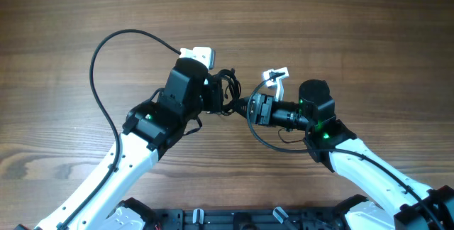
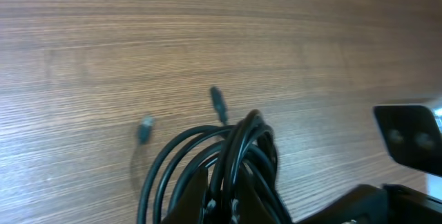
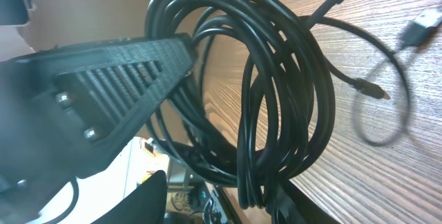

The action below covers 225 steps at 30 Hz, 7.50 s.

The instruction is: Untangle cables

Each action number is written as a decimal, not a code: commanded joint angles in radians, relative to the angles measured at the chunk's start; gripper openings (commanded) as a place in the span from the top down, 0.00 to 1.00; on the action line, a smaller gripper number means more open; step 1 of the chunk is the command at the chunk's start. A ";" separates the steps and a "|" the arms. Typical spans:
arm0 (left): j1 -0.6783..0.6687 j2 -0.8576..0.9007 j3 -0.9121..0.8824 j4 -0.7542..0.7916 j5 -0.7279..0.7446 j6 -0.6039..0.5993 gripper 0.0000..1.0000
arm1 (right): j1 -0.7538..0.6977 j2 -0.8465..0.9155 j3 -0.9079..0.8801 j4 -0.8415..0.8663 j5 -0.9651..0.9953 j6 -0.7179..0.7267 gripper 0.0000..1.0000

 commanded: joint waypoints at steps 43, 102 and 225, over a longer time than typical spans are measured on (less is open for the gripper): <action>0.427 -0.005 0.007 -0.188 0.025 -0.520 0.96 | -0.169 0.000 0.012 -0.034 0.065 0.019 0.96; 0.174 -0.201 0.007 -0.126 0.019 -0.191 0.96 | 0.006 -0.069 0.012 -0.512 0.471 -0.210 0.00; 0.151 -0.046 0.007 -0.118 0.233 0.087 0.96 | -0.014 -0.034 0.012 0.058 0.014 -0.154 0.63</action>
